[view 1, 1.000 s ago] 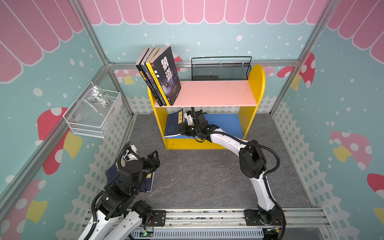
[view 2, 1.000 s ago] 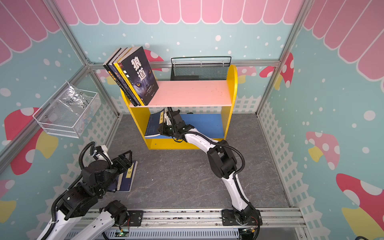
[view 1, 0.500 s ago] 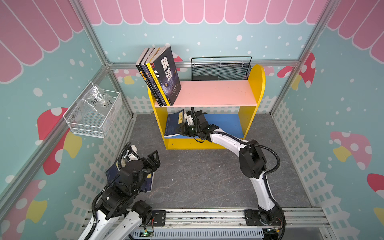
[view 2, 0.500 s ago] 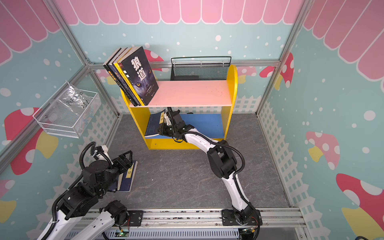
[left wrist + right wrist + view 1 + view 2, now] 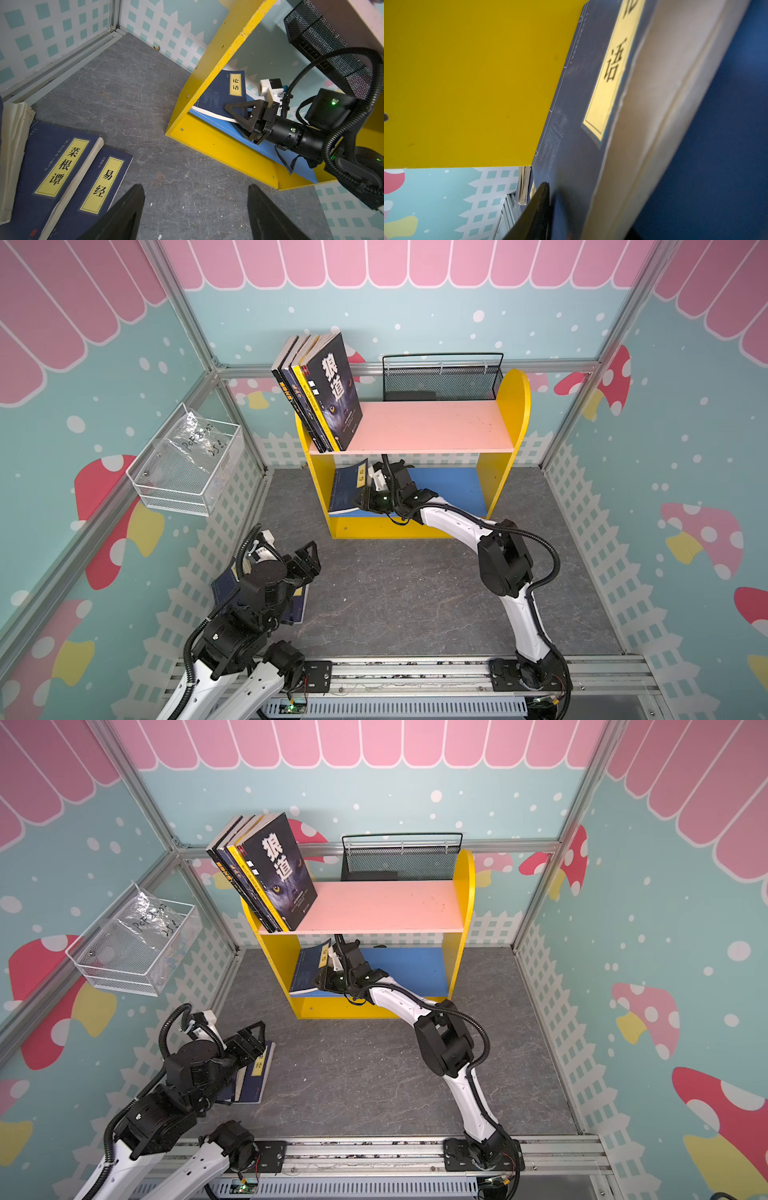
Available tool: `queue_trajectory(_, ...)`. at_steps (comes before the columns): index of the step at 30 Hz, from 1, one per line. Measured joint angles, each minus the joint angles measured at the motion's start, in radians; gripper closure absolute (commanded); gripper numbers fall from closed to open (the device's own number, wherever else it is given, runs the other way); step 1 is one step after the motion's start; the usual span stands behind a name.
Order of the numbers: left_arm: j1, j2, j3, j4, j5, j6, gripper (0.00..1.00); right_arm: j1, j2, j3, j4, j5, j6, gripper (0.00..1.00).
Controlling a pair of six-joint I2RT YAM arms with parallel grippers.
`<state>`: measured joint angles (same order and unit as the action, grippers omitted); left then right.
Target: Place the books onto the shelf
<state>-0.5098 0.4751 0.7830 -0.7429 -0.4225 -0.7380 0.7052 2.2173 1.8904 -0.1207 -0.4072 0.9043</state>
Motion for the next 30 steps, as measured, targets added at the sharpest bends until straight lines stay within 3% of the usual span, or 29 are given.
queue_trajectory(30, 0.0, 0.0, 0.0, 0.0, 0.004, 0.0, 0.2, 0.002, 0.0, 0.0, 0.0, 0.0, 0.0, 0.57)
